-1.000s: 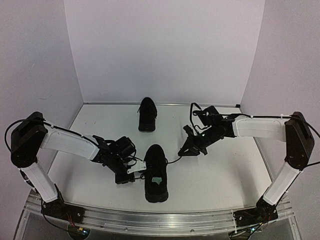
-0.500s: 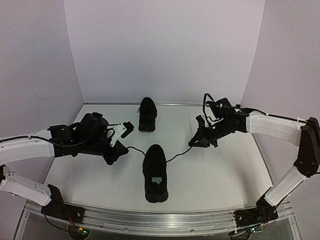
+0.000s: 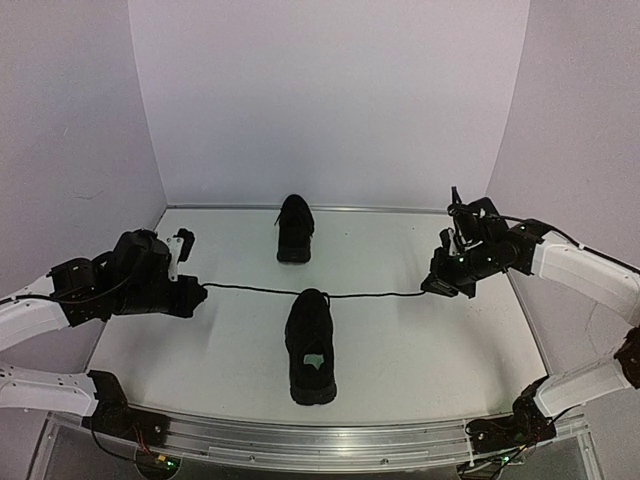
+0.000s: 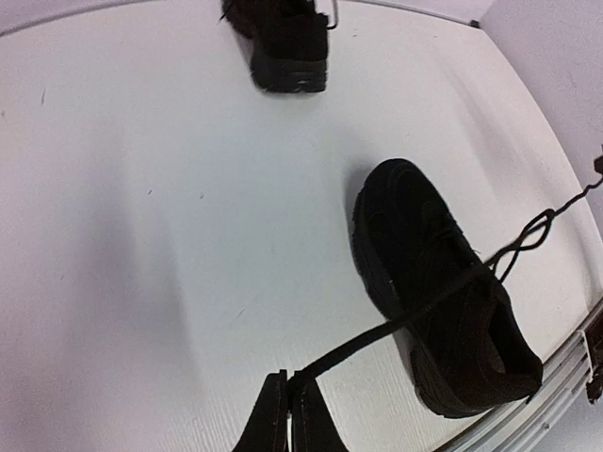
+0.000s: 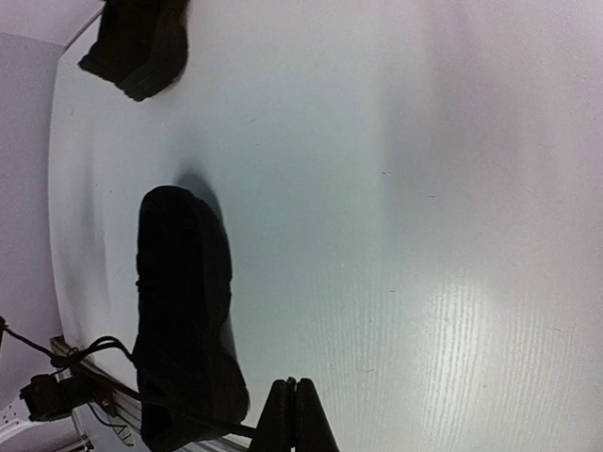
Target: Tie the shoes
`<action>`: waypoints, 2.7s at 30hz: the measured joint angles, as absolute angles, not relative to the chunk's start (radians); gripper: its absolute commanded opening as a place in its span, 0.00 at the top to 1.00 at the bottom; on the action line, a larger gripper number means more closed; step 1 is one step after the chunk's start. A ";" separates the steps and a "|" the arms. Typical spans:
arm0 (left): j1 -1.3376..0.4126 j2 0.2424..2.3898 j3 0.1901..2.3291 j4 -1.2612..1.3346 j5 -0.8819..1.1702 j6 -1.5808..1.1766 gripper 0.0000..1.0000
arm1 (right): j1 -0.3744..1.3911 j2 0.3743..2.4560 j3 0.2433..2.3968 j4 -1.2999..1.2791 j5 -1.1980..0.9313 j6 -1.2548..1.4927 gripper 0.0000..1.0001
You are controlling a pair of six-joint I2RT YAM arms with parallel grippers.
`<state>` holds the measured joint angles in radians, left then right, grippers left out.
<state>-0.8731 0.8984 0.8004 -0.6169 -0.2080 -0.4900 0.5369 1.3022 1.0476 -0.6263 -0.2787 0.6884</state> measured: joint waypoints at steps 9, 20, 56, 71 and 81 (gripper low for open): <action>-0.803 0.763 0.716 -0.793 -0.252 -0.742 1.00 | 0.537 1.298 0.997 -0.717 -0.157 0.719 1.00; -0.802 0.779 0.631 -0.912 -0.255 -0.951 1.00 | 0.537 1.313 0.959 -0.858 0.014 0.824 1.00; -0.511 0.935 0.551 -0.979 -0.199 -1.170 1.00 | 0.354 1.302 0.830 -0.885 0.164 0.923 1.00; -0.496 1.182 0.702 -0.719 0.039 -0.798 0.38 | 0.347 1.347 0.846 -0.663 -0.157 0.674 0.48; -0.496 1.123 0.761 -0.717 0.042 -0.696 0.00 | 0.347 1.330 0.899 -0.647 -0.259 0.587 0.02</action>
